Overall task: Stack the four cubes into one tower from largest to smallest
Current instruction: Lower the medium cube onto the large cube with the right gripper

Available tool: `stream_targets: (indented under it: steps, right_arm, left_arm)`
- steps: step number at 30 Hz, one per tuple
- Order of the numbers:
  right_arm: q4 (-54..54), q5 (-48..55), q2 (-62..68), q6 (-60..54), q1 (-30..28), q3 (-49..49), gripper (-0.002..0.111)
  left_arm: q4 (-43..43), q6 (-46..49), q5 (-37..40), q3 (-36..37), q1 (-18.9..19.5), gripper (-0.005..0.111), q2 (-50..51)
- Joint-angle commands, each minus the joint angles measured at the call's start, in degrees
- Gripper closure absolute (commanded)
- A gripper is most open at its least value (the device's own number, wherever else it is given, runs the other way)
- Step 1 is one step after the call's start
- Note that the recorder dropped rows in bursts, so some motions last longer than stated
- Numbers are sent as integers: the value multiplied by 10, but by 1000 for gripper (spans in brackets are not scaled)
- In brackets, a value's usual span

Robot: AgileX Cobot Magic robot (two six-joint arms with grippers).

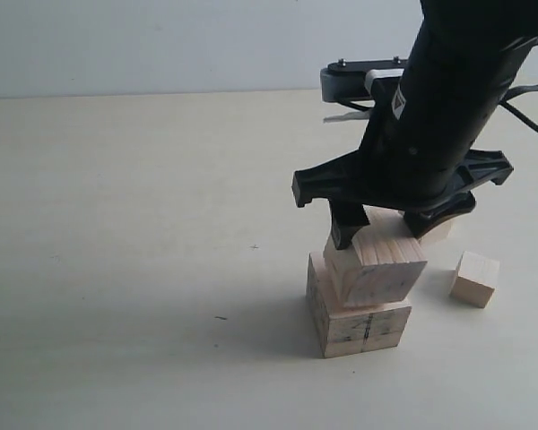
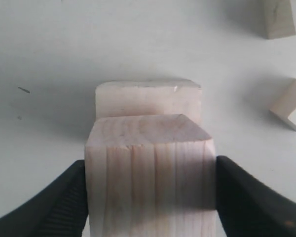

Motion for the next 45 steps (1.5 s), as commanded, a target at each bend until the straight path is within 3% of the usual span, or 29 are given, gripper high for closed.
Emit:
stream_targets:
  steps: [1,45]
  right_arm:
    - [-23,-1,3,3,1,-19,87]
    - [-38,40,39,-12,18,-54,87]
  left_arm:
    - [2,0,-3,2,1,107,-4]
    - [2,0,-3,2,1,107,-4]
